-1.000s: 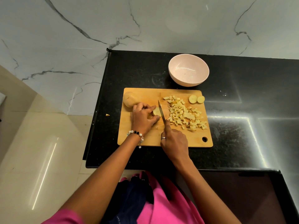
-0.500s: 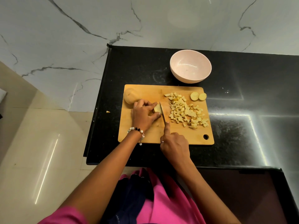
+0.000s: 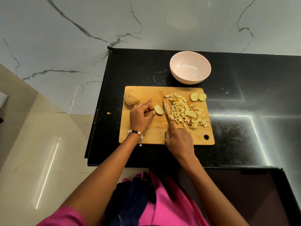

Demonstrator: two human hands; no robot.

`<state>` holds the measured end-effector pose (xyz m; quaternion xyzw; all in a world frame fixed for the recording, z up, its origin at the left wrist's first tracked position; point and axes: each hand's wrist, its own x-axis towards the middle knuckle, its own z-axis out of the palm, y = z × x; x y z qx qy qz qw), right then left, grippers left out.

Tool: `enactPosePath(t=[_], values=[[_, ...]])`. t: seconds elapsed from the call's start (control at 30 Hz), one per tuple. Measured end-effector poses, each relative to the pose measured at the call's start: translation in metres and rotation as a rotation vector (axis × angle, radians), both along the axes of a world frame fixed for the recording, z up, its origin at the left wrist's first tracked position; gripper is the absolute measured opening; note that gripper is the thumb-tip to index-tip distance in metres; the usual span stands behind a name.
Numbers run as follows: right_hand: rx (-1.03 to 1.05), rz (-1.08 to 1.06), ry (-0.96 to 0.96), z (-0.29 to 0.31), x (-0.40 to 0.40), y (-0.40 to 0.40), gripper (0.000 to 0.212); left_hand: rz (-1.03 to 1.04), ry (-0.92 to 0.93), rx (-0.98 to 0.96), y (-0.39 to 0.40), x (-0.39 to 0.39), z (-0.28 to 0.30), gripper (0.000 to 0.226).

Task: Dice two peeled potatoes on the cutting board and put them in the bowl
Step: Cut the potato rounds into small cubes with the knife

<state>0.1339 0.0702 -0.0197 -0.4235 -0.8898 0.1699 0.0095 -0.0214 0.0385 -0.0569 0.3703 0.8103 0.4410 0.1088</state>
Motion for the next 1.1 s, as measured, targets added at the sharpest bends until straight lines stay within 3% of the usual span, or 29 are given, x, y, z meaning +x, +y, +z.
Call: enactPosePath(t=[0.17,0.37,0.67,0.83,1.1], values=[[0.019,0.003,0.035,0.005,0.003,0.004,0.053,0.028,0.016,-0.001,0.004,0.005,-0.002,0.037],[0.005,0.056,-0.007,0.009,0.003,0.009,0.053,-0.013,0.143,-0.230,0.015,0.008,-0.002,0.051],[0.008,0.049,-0.047,0.003,-0.003,0.003,0.053,-0.056,0.120,-0.218,0.018,0.002,-0.006,0.048],[0.039,0.044,-0.074,0.002,-0.006,0.000,0.054,-0.108,0.151,-0.249,0.015,0.003,-0.002,0.059],[0.103,0.080,-0.165,-0.002,-0.024,0.000,0.058,-0.039,0.035,-0.174,0.018,0.003,-0.002,0.075]])
